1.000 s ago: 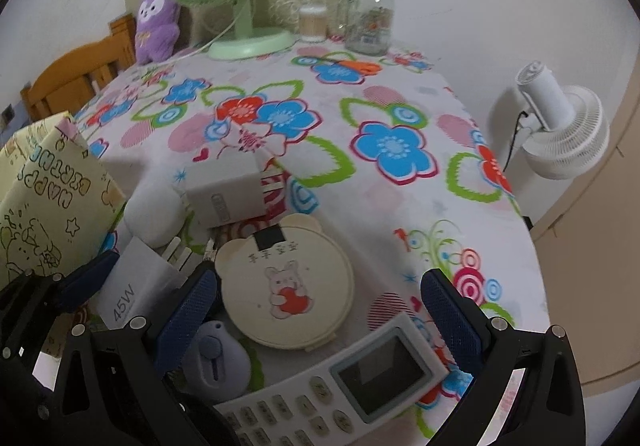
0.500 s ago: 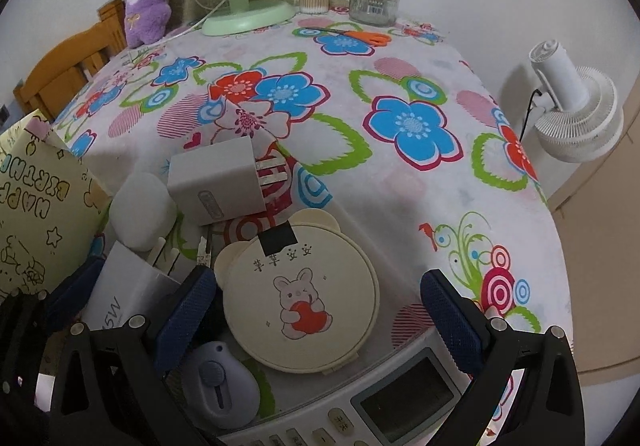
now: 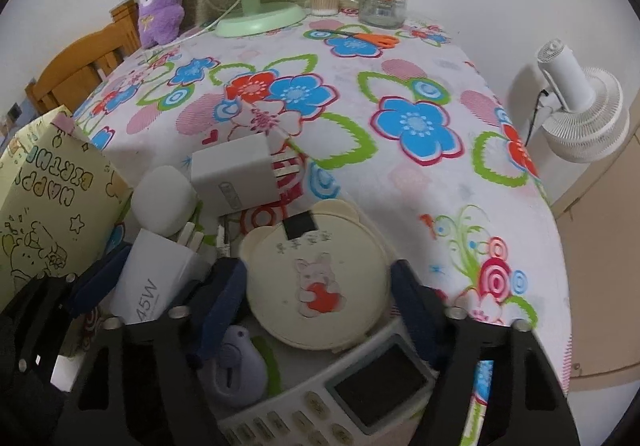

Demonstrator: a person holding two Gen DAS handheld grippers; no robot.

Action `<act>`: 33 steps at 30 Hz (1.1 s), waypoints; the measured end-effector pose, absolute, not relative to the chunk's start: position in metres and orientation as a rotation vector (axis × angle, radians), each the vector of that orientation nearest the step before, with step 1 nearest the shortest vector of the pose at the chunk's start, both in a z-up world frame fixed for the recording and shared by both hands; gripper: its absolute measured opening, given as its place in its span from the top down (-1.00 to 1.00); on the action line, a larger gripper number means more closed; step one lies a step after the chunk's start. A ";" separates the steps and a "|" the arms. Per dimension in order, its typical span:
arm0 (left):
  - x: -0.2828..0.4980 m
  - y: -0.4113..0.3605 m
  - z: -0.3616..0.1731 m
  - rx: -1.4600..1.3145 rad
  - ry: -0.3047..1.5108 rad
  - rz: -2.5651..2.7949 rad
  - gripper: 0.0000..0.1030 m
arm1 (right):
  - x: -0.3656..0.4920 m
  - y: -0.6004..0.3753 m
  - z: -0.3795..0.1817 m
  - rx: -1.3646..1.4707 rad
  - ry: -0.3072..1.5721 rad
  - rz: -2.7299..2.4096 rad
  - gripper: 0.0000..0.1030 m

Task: Organize rigid objects
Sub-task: 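Grasp the round cream bunny compact with the right gripper while the left gripper holds the charger, then lift the charger and compact and carry both toward the yellow fabric box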

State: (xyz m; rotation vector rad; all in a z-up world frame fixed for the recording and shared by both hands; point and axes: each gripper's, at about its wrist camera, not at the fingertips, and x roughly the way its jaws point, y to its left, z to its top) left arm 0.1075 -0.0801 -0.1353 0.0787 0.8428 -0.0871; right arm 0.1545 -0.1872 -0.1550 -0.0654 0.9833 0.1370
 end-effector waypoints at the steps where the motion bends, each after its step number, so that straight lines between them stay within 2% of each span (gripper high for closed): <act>1: 0.108 -0.080 -0.135 0.074 0.844 -0.089 0.07 | 0.155 -0.190 -0.155 -0.054 0.989 0.145 -0.16; 7: 0.105 -0.083 -0.136 0.114 0.849 -0.071 0.06 | 0.153 -0.186 -0.154 -0.092 0.979 0.156 -0.20; 8: 0.104 -0.084 -0.136 0.122 0.849 -0.067 0.06 | 0.153 -0.184 -0.154 -0.110 0.979 0.164 -0.24; 10: 0.103 -0.084 -0.136 0.128 0.849 -0.063 0.06 | 0.154 -0.183 -0.153 -0.121 0.982 0.166 -0.46; 19: 0.104 -0.082 -0.136 0.130 0.857 -0.061 0.06 | 0.162 -0.184 -0.163 -0.089 1.038 0.210 -0.73; 23: 0.105 -0.083 -0.137 0.131 0.858 -0.061 0.05 | 0.164 -0.192 -0.165 -0.063 1.042 0.158 -0.73; 27: 0.108 -0.086 -0.138 0.149 0.859 -0.053 0.04 | 0.165 -0.193 -0.164 -0.089 1.034 0.119 -0.50; 33: 0.114 -0.084 -0.141 0.124 0.878 -0.056 0.04 | 0.169 -0.193 -0.165 -0.104 1.025 0.128 -0.52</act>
